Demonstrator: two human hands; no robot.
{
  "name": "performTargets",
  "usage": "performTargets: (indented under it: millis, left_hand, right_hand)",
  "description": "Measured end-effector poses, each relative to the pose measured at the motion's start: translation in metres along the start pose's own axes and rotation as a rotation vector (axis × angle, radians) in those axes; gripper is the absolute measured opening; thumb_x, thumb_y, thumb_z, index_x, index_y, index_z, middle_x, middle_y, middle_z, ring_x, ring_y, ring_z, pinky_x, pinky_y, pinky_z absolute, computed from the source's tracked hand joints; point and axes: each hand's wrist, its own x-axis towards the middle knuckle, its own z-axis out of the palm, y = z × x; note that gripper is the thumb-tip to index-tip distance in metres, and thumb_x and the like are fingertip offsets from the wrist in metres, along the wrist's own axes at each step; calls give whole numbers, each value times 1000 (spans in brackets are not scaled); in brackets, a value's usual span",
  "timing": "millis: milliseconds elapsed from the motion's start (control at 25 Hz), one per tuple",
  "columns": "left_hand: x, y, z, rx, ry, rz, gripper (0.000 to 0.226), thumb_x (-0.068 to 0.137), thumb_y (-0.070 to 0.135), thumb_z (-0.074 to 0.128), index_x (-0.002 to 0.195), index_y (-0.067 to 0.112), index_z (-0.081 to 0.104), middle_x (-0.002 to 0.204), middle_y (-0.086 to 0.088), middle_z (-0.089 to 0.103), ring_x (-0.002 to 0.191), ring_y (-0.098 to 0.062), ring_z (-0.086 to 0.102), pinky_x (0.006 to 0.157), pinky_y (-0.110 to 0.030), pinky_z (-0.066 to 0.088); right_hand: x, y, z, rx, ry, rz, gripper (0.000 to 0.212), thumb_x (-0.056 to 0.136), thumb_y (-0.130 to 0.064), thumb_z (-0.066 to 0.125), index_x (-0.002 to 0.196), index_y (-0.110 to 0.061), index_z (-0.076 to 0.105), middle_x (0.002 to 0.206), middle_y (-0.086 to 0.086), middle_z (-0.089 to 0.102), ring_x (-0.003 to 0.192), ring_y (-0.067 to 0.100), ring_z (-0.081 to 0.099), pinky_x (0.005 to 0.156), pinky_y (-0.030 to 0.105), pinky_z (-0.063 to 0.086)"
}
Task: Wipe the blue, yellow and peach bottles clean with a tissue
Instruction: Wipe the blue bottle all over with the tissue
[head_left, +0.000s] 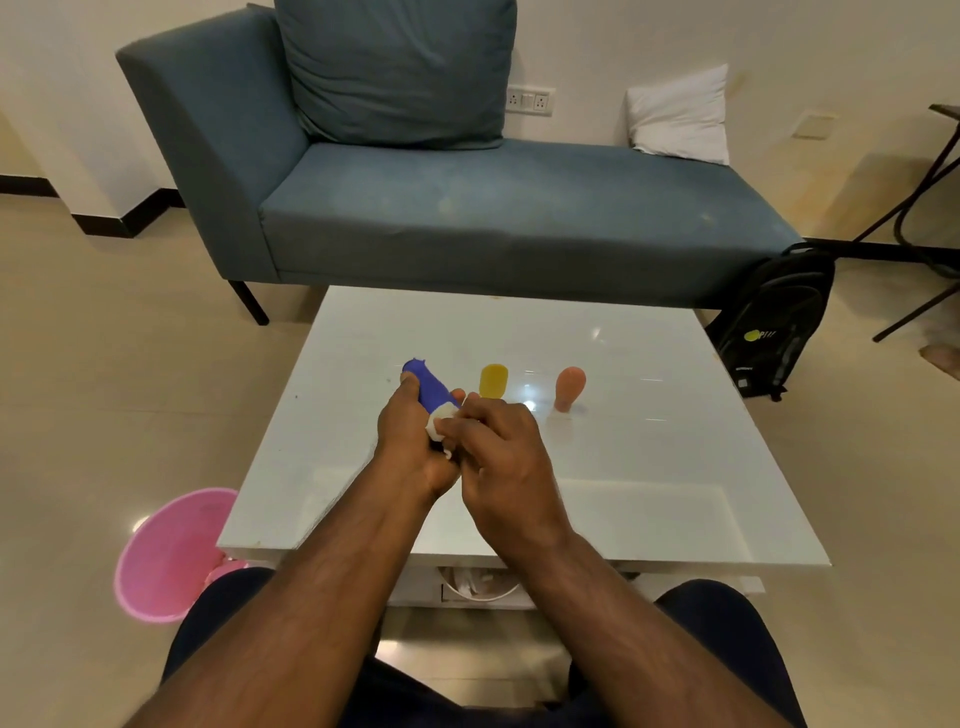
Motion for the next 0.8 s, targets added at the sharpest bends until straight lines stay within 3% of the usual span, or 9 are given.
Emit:
performTargets:
  millis: [120, 280, 360, 560, 680, 800]
  left_hand:
    - [7, -2, -4, -54, 0, 39, 42, 103, 47, 48, 109, 6, 54, 109, -20, 64, 85, -28, 67, 75, -40, 57]
    - [15, -3, -17, -50, -22, 63, 41, 105, 43, 44, 111, 4, 56, 113, -22, 69, 95, -34, 71, 81, -43, 57]
    - [24, -8, -25, -1, -31, 38, 41, 104, 42, 47, 119, 5, 58, 110, -19, 73, 92, -34, 75, 78, -43, 59]
    - [50, -29, -34, 112, 11, -6, 40, 102, 43, 51, 120, 9, 61, 93, -13, 73, 77, -25, 74, 68, -38, 60]
    - [67, -42, -47, 252, 84, -23, 37, 102, 40, 51, 121, 11, 62, 93, -13, 74, 74, -25, 71, 63, -38, 59]
    - [87, -43, -59, 242, 95, -63, 35, 101, 35, 55, 127, 12, 58, 114, -16, 73, 89, -31, 71, 73, -44, 60]
  right_hand:
    - [-4, 25, 2, 30, 11, 6, 17, 89, -11, 55, 100, -11, 68, 101, 4, 63, 95, 19, 56, 84, 24, 49]
    - [-14, 51, 5, 333, 25, 572, 13, 84, -8, 69, 89, -20, 69, 91, -7, 66, 87, 9, 61, 78, 30, 54]
    - [-16, 60, 8, 398, -13, 720, 11, 85, -17, 70, 91, -25, 69, 93, -9, 67, 89, 9, 62, 82, 31, 55]
    - [-22, 63, 18, 374, -87, 537, 13, 86, -16, 68, 92, -28, 71, 94, -14, 64, 90, 3, 60, 73, 11, 45]
    - [-19, 87, 28, 386, -109, 657, 13, 87, -21, 67, 89, -34, 69, 92, -17, 65, 87, -1, 60, 73, 13, 47]
    - [-16, 119, 39, 471, -64, 851, 15, 88, -18, 66, 87, -33, 66, 89, -15, 69, 84, 5, 65, 77, 25, 54]
